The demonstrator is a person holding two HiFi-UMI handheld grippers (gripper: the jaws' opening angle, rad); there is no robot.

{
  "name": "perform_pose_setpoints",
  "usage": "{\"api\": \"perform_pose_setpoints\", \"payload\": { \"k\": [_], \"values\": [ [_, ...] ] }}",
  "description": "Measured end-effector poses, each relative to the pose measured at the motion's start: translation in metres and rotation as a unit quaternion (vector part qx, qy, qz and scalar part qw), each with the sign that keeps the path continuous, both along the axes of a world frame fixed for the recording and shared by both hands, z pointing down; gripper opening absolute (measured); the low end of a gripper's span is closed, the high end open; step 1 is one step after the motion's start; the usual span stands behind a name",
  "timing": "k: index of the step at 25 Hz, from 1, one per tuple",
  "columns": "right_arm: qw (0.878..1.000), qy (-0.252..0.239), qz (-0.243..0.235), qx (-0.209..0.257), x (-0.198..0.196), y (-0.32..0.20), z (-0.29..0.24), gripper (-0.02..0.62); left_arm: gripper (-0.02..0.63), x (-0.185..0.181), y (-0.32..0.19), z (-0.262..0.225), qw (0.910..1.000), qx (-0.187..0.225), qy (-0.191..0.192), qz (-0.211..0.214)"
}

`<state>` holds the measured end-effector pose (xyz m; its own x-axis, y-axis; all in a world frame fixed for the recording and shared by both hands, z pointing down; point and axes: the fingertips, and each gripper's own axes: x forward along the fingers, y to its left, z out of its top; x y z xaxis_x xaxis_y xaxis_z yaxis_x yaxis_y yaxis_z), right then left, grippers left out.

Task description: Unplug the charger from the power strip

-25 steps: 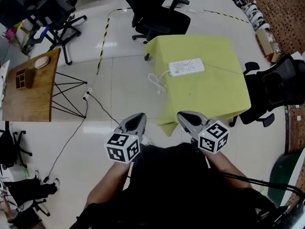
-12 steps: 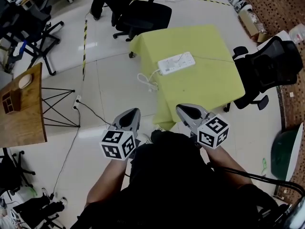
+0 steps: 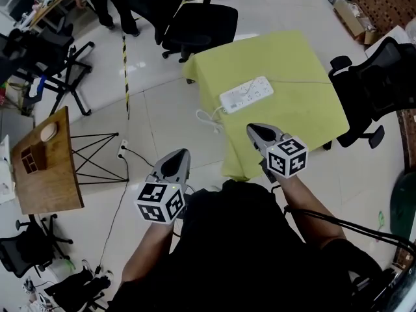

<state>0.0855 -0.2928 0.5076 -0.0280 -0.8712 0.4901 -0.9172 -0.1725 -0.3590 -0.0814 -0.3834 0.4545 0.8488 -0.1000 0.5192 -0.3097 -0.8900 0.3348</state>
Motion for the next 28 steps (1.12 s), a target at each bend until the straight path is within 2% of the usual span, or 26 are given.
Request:
{"api": "perform_pose_setpoints", "payload": {
  "k": [4, 7, 9, 13, 18, 24, 28],
  "values": [
    [1.0, -0.003, 0.027, -0.005, 0.036, -0.009, 0.015, 0.027, 0.008, 0.023, -0.011, -0.003, 0.9999, 0.015, -0.001, -0.001],
    [1.0, 0.003, 0.028, -0.012, 0.053, -0.02, 0.028, 0.058, 0.008, 0.042, -0.015, 0.006, 0.9998, 0.015, -0.007, 0.004],
    [0.999, -0.001, 0.024, -0.021, 0.056, -0.025, 0.034, 0.079, 0.008, 0.052, -0.008, 0.013, 0.9994, 0.005, -0.018, 0.028],
    [0.999, -0.003, 0.02, -0.038, 0.056, -0.032, 0.044, 0.104, 0.011, 0.074, 0.0, 0.032, 0.9931, 0.007, -0.049, 0.106],
    [0.997, -0.004, 0.042, -0.069, 0.065, -0.048, 0.064, 0.148, 0.011, 0.096, -0.015, 0.057, 0.9843, -0.015, -0.06, 0.166],
    [0.992, 0.015, 0.062, -0.11, 0.083, -0.066, 0.083, 0.186, 0.011, 0.131, -0.044, 0.074, 0.9751, -0.027, -0.06, 0.212],
    [0.987, 0.015, 0.089, -0.136, 0.089, -0.072, 0.102, 0.202, 0.011, 0.141, -0.057, 0.085, 0.9684, -0.036, -0.067, 0.238]
  ]
}}
